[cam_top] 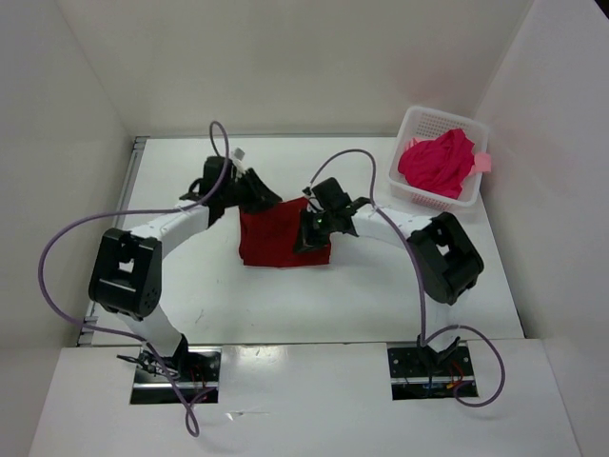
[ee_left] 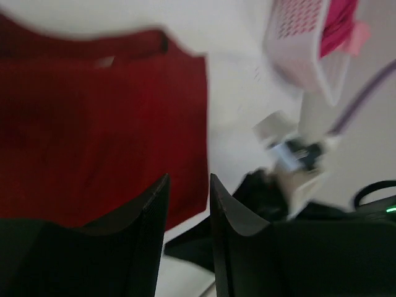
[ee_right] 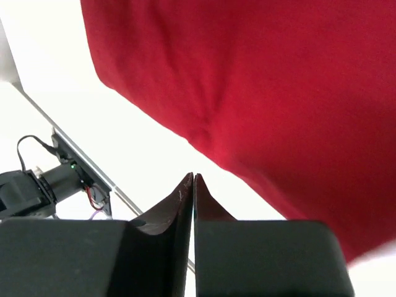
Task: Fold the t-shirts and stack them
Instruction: Smooth out wrinkles on the folded tshirt
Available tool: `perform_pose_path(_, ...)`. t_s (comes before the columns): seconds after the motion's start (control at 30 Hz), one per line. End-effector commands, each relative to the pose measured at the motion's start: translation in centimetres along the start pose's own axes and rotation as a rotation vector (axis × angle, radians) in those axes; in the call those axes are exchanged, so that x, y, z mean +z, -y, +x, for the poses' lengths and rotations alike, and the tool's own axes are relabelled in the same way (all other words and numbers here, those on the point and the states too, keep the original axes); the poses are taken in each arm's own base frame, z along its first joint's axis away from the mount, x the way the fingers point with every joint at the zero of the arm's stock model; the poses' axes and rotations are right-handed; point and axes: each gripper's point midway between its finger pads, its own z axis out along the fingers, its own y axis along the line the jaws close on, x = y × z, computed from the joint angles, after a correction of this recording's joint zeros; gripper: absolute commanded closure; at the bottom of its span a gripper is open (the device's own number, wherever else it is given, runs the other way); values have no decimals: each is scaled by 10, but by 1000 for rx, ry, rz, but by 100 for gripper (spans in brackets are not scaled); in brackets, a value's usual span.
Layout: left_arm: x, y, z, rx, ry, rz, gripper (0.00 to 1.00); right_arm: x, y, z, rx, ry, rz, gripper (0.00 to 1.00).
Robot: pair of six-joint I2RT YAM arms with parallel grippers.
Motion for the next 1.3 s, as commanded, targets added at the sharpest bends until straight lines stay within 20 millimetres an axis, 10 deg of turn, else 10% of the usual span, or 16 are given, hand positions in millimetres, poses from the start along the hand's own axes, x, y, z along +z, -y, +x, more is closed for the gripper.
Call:
perform_pose_path(0.0,7,-34,47,-147,-122,-36,61,-19,15,-9,21,74,-1,96)
perform_pose_path(0.5,-20,-129,97,-152,-176,-280,61,-1,108,-1,196,57,69,100)
perform_pose_path(0.73,-48,-146,78,-110,-104,-345,50,-9,101,-2,191,60,57,100)
perform_pose_path(1.0,-76,-103,13,84,46,-337,28,-52,58,-34,118,145,20,83)
perform_pose_path(1.27,-62,-130,48,95,-134,-347,15,-113,20,-42,34,280,-11,51)
